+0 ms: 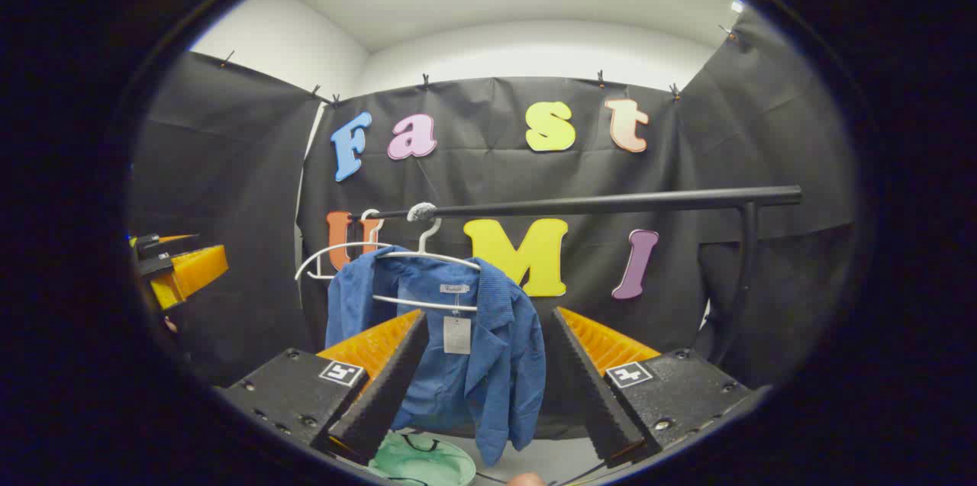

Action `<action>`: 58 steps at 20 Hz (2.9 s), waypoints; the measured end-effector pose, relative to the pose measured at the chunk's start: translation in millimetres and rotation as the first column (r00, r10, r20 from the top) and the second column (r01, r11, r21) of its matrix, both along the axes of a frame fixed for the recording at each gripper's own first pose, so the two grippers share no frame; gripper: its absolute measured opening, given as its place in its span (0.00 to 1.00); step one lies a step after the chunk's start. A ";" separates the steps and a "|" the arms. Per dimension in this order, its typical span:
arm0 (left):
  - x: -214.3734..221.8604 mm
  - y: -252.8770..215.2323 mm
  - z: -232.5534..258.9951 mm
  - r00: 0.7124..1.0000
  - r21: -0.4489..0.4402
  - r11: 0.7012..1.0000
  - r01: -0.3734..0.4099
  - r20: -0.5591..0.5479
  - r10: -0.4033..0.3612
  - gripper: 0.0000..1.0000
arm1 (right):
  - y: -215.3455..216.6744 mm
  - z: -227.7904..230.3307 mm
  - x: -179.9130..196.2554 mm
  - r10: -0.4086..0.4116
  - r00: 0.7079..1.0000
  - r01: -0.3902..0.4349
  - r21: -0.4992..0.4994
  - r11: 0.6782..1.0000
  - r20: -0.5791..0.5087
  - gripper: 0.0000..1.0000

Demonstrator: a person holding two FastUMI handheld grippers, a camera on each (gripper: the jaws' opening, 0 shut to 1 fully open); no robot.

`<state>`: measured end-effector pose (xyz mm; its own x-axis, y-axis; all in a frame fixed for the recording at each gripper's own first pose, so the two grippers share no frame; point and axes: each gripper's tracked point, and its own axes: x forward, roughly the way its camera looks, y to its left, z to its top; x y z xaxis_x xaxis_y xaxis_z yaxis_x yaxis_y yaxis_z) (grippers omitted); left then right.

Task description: Grasp the clothes on the hanger with both hands and then place them into the laundry hamper below.

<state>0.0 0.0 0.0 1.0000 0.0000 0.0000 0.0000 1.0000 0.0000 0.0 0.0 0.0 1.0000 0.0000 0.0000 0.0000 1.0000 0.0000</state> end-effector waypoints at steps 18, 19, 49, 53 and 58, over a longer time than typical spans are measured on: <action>16.3 14.2 6.1 0.999 -0.031 1.000 -0.005 0.052 0.006 0.96 | 6.0 -5.3 15.8 -0.042 0.999 0.041 -0.032 0.999 -0.020 1.00; 18.6 12.8 0.9 0.999 -0.026 1.000 -0.003 0.042 0.005 0.96 | 5.8 -10.0 18.0 -0.060 0.997 0.059 -0.034 0.998 -0.038 1.00; 154.1 -56.5 -161.2 0.972 -0.084 0.996 0.024 -0.232 -0.043 0.96 | -2.6 -165.4 191.8 -0.106 0.920 0.115 0.001 0.993 -0.378 1.00; 171.4 -64.5 -187.1 0.960 -0.056 0.998 0.011 -0.278 -0.026 0.96 | 2.0 -175.3 203.8 -0.075 0.912 0.094 0.027 0.995 -0.403 0.97; 183.2 -65.7 -198.2 0.952 -0.060 0.998 -0.008 -0.306 -0.010 0.96 | -1.1 -178.6 216.5 -0.072 0.911 0.095 0.037 0.995 -0.407 0.81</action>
